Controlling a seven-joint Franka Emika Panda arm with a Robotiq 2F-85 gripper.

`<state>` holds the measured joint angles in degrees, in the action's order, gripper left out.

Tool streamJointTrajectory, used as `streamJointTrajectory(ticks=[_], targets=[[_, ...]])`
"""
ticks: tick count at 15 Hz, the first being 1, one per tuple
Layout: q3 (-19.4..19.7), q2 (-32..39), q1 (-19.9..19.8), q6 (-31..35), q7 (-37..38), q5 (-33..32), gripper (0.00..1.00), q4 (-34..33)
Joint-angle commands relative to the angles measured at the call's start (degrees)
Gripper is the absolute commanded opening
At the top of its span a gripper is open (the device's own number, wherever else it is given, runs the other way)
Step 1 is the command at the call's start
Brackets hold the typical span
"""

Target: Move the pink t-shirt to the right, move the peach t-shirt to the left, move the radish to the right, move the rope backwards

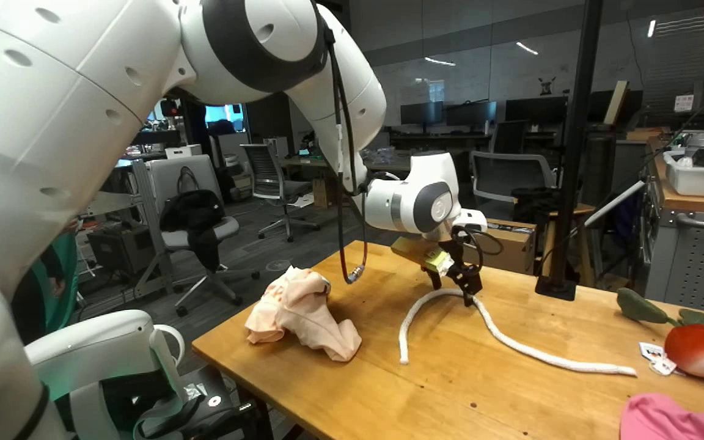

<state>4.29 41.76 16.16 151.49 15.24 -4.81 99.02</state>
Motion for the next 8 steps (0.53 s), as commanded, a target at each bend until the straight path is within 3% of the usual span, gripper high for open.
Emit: streamJointTrajectory(ticks=[1, 8], targets=[[2.3, 4.2, 1.6, -2.5, 2.2, -3.1, 1.00, -8.2], [0.5, 8.8, 3.3, -4.3, 1.3, -3.9, 1.00, -15.9]])
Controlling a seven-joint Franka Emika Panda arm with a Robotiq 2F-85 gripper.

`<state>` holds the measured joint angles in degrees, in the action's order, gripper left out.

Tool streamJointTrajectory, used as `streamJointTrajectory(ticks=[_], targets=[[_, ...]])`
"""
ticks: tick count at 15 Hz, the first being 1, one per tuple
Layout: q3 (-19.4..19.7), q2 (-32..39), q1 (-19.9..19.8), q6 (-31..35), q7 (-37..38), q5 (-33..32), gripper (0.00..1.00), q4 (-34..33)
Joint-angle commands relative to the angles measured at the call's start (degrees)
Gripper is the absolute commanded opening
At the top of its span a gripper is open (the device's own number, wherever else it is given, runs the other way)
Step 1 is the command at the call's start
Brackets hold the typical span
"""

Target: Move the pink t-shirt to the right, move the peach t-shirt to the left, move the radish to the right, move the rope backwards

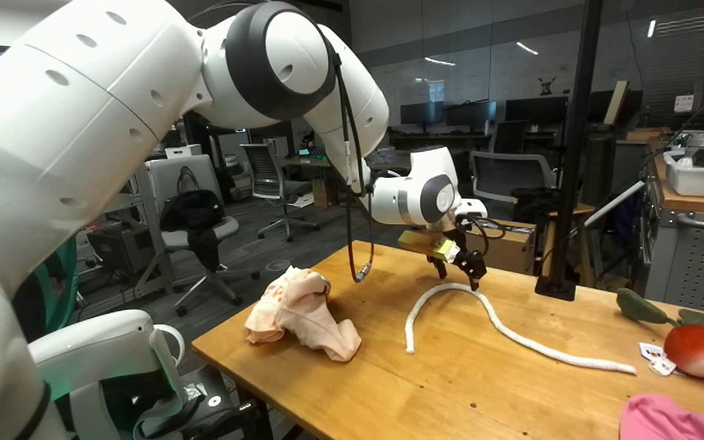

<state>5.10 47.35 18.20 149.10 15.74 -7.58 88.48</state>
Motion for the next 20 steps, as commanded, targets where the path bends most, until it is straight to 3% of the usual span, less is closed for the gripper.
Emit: streamJointTrajectory(ticks=[1, 6, 11, 16, 20], targets=[[-0.5, 3.3, 1.5, -2.1, 0.7, -1.0, 1.00, -5.7], [-0.7, 3.2, 3.1, -2.5, 0.9, -1.3, 1.00, -7.0], [3.0, 1.0, 6.0, -4.7, 2.8, -6.0, 1.00, -5.9], [4.8, -11.4, 8.7, -10.0, 5.7, -11.5, 1.00, 3.7], [-1.8, -22.7, 5.3, -15.4, 0.8, -9.6, 1.00, 10.8]])
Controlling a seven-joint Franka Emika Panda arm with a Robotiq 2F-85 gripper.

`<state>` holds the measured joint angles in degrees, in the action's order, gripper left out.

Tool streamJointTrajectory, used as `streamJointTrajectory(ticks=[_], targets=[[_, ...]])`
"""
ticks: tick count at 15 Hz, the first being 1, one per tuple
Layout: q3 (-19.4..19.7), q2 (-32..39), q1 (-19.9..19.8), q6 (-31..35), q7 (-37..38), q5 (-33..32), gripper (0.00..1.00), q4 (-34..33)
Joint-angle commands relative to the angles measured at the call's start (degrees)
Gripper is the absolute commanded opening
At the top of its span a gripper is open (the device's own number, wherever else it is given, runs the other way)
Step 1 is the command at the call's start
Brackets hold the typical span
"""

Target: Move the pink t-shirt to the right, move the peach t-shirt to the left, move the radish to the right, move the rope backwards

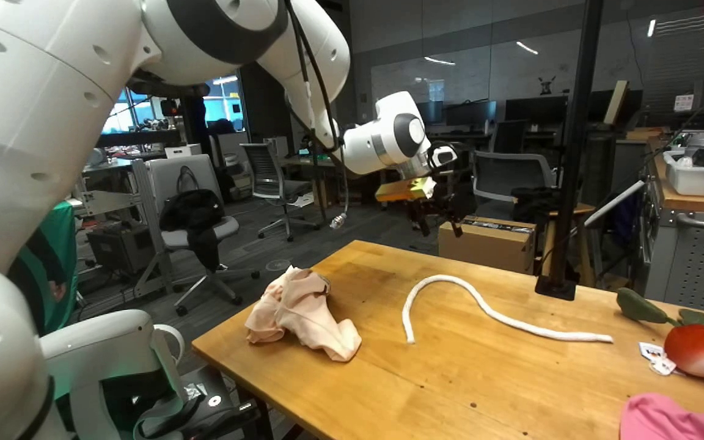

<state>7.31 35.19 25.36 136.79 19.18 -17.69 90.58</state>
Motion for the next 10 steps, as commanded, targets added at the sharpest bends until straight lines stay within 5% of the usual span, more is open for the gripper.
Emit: streamJointTrajectory(ticks=[1, 6, 10], targets=[[-5.9, -13.6, -2.9, -4.0, -4.1, 1.7, 1.00, 10.6], [-14.2, -29.0, -8.1, -7.9, -12.6, 11.4, 1.00, 23.1], [-17.3, -41.6, -9.9, -8.2, -18.4, 19.4, 1.00, 34.4]])
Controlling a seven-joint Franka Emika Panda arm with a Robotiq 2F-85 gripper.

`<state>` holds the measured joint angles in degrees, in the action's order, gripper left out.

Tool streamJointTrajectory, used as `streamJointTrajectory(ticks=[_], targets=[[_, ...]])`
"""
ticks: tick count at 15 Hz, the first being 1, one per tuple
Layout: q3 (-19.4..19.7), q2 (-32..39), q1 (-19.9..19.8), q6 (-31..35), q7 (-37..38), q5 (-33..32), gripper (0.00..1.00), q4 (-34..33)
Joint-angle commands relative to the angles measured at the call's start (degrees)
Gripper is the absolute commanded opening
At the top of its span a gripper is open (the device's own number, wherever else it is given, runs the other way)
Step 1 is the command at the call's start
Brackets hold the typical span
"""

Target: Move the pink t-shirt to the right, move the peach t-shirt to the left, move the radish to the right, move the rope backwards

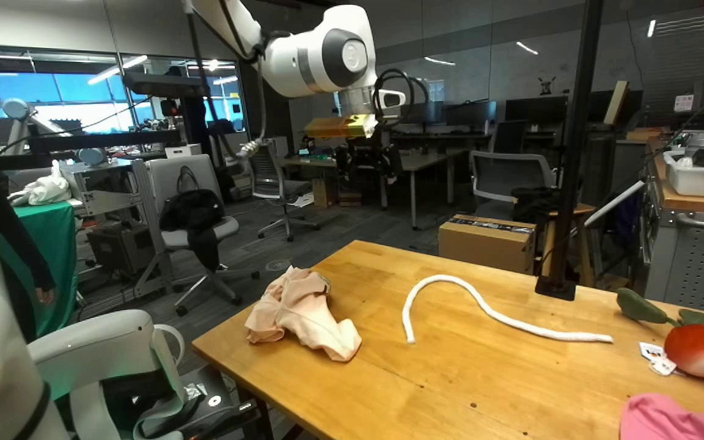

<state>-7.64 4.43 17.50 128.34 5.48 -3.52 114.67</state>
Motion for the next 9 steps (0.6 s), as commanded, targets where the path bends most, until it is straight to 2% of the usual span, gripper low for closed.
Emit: streamJointTrajectory(ticks=[1, 9], targets=[[-2.6, -14.1, -2.0, 0.8, -5.3, 6.4, 1.00, 13.6], [-2.2, -39.9, -1.1, 2.6, -5.2, 8.4, 1.00, 36.1]])
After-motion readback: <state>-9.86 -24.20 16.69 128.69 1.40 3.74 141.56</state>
